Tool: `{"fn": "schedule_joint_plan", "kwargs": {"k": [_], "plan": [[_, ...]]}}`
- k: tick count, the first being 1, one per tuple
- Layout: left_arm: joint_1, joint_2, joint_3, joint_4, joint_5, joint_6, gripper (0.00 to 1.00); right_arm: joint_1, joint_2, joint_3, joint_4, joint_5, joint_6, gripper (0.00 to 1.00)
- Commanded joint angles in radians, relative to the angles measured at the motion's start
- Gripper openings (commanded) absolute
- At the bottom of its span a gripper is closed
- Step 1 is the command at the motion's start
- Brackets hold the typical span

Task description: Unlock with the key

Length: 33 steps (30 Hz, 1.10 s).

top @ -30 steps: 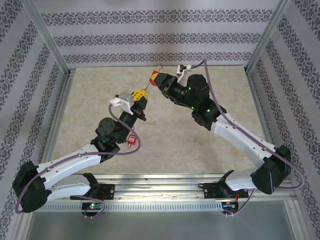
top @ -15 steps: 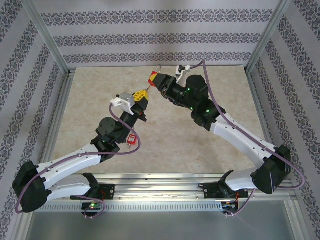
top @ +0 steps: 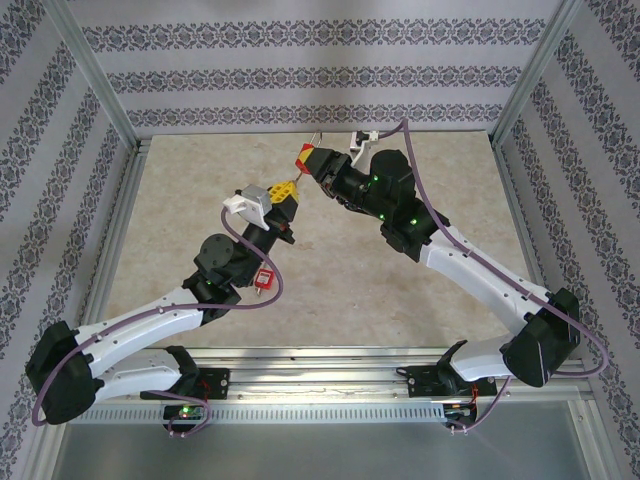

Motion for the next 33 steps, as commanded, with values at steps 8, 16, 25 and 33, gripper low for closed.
{"fn": "schedule_joint_plan", "kwargs": {"k": [8,16,25,33], "plan": [[0.037,0.004,-0.006,-0.005,-0.006,-0.046,0.0,0.015,0.003,0.02,0.066,-0.011,-0.01,0.0],[0.05,0.01,-0.008,0.023,0.05,-0.069,0.0,0.026,0.005,0.015,0.07,-0.014,-0.012,0.0],[0.063,0.003,-0.003,0.024,0.092,-0.015,0.0,0.032,0.013,-0.002,0.078,-0.027,-0.005,0.0],[0.063,0.025,0.003,0.023,0.13,0.086,0.0,0.032,0.025,-0.005,0.081,-0.037,0.005,0.0]]}}
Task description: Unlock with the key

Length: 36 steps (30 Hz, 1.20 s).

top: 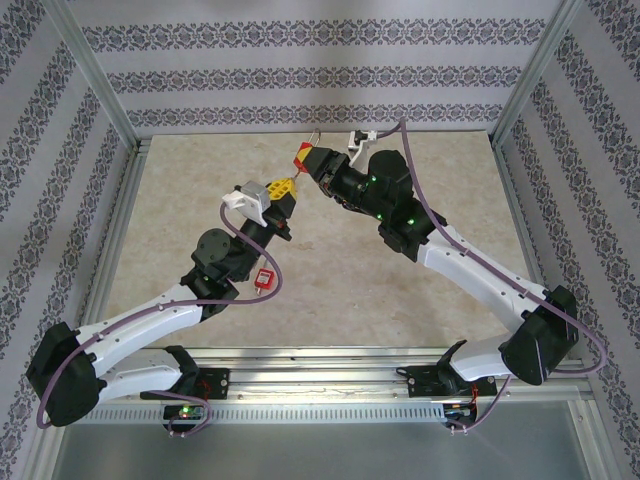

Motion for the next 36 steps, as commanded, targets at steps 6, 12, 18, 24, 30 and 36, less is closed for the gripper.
{"fn": "schedule_joint_plan", "kwargs": {"k": [6,12,18,24,30,36], "plan": [[0.013,0.033,0.028,0.002,0.02,0.07,0.0,0.027,0.011,-0.003,0.046,-0.046,0.004,0.0],[0.079,0.044,0.042,0.001,0.08,-0.023,0.0,0.041,0.019,-0.015,0.036,-0.048,0.006,0.0],[0.098,0.037,0.05,-0.024,0.103,-0.025,0.0,0.053,0.029,-0.019,0.02,-0.042,-0.003,0.0],[0.098,0.075,0.052,-0.004,0.103,-0.03,0.0,0.082,0.051,0.007,0.006,-0.032,0.001,0.0],[0.083,0.111,0.078,0.004,0.119,-0.015,0.0,0.129,0.06,0.014,-0.008,0.022,-0.01,0.0],[0.08,0.128,0.089,0.021,0.137,0.002,0.0,0.163,0.081,0.024,-0.018,0.038,-0.011,0.0]]}}
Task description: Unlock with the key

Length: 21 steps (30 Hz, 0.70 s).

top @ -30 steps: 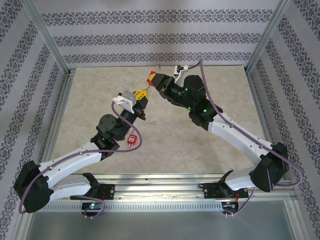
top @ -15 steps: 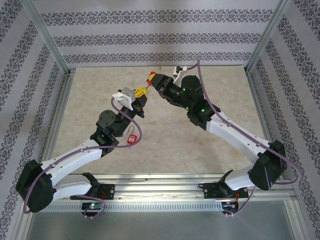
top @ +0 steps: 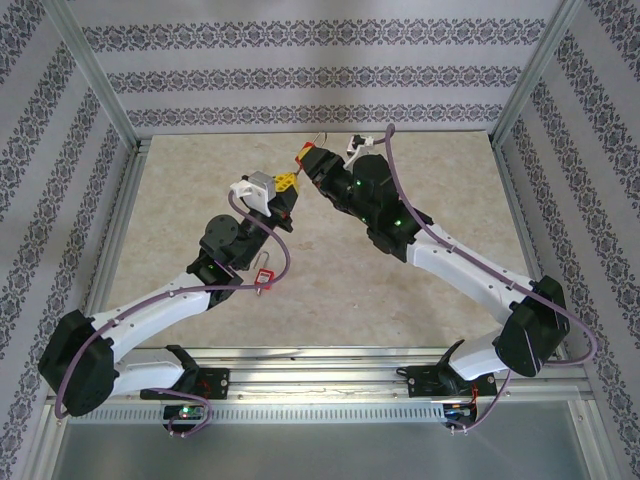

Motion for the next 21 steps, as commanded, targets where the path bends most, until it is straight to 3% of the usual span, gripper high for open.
{"fn": "schedule_joint_plan", "kwargs": {"k": [1,8,16,21], "plan": [[-0.005,0.031,0.055,0.03,0.056,0.021,0.0,0.118,0.026,0.022,-0.017,-0.185,-0.018,0.0],[0.012,0.043,0.067,0.035,0.044,0.051,0.0,0.14,0.025,0.019,0.003,-0.205,-0.005,0.0],[0.06,0.106,0.04,0.221,0.164,0.004,0.0,0.167,0.008,-0.013,0.026,-0.228,0.006,0.0],[0.06,0.102,0.077,0.206,0.221,0.041,0.0,0.161,-0.024,-0.043,0.011,-0.233,-0.022,0.0]]}}
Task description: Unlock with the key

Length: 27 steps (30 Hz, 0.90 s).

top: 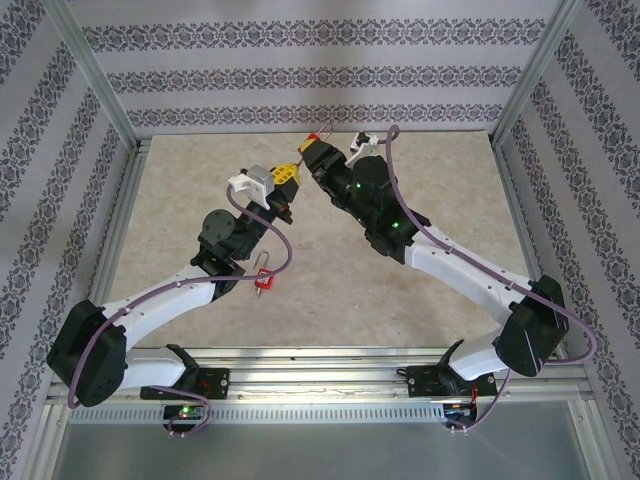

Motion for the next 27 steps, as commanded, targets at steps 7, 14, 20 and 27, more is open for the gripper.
{"fn": "schedule_joint_plan", "kwargs": {"k": [7,14,20,27], "plan": [[-0.074,0.064,0.176,-0.116,0.07,0.176,0.0,0.132,0.002,-0.019,-0.07,-0.363,-0.028,0.0],[-0.108,0.11,0.227,-0.109,0.022,0.218,0.0,0.121,0.024,-0.006,-0.067,-0.388,-0.012,0.0],[-0.106,0.146,0.304,-0.151,0.013,0.275,0.0,0.133,0.039,0.004,-0.065,-0.416,-0.008,0.0],[-0.034,0.13,0.338,-0.187,0.099,0.204,0.0,0.124,0.041,0.002,-0.102,-0.453,-0.017,0.0]]}}
